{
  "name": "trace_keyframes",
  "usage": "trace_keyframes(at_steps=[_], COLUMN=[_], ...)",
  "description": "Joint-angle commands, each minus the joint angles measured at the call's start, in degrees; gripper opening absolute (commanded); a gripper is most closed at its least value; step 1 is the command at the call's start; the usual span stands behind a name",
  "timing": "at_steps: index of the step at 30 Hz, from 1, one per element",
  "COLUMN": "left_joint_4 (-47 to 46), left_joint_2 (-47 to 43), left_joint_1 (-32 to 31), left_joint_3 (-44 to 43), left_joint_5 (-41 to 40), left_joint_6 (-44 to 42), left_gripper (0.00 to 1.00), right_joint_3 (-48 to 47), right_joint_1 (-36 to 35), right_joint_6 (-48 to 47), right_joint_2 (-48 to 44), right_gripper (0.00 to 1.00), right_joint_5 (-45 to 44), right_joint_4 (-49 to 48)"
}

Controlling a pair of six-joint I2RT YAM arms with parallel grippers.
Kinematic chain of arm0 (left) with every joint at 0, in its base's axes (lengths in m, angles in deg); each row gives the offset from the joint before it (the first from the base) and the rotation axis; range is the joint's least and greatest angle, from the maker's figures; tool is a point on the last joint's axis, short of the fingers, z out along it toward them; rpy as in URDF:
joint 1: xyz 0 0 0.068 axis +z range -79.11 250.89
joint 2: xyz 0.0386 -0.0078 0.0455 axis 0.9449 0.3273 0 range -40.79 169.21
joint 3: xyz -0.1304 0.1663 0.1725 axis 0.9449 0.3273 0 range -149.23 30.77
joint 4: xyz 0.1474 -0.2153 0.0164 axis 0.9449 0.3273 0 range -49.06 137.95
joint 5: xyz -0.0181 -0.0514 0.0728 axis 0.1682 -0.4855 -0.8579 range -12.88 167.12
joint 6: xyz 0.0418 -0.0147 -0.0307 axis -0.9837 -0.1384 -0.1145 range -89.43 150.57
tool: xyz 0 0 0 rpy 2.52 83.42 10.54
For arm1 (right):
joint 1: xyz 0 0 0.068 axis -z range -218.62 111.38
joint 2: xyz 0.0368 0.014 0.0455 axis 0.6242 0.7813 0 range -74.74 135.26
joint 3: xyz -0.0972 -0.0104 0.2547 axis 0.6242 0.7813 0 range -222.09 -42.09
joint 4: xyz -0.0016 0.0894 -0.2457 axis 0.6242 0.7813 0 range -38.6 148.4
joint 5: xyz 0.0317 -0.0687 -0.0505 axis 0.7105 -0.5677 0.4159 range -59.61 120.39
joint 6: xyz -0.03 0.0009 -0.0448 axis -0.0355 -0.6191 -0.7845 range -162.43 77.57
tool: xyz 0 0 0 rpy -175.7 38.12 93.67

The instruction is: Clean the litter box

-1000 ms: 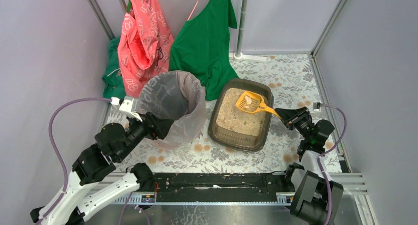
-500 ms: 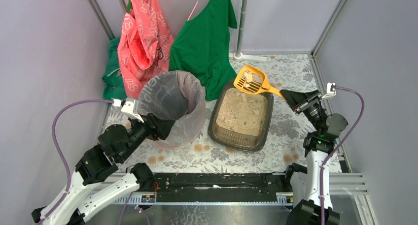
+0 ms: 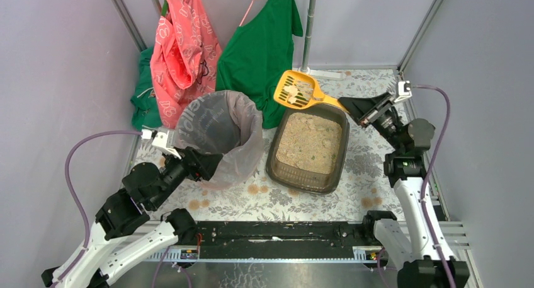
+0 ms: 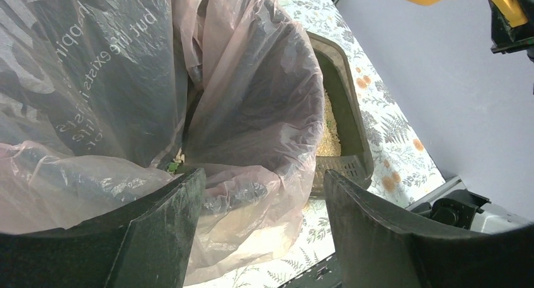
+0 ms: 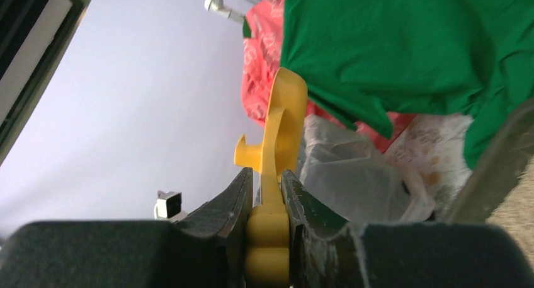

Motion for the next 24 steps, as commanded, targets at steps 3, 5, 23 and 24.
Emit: trace_keyframes(at_steps=[3, 5, 23, 24], left_joint_4=[-0.54, -0.5, 5.2, 5.31], left_joint_2=[-0.67, -0.85, -4.9, -4.81], left_joint_1=[-0.3, -0.35, -0.31, -0.3], left_joint_3=[1.87, 1.78, -0.63, -0.81], left_joint_5=[1.06, 1.1, -1.29, -1.25], left_joint_6=[1.54, 1.6, 2.85, 2.83], left_gripper=[0.77, 0.77, 0.77, 0.77], right_joint_3=[-7.91, -10.25, -31.65, -33.92], right_joint_1=[-15.27, -19.93, -44.76, -45.46], right_joint_6=[-7.15, -8.89, -29.92, -32.28], right_joint_2=[5.39, 7.82, 32.2, 32.91], right_gripper=[0.0, 0.0, 0.0, 0.0], right_joint_5=[-11.05, -13.63, -23.34, -23.73], right_joint_4=[1.9, 2.43, 14.33, 16.9])
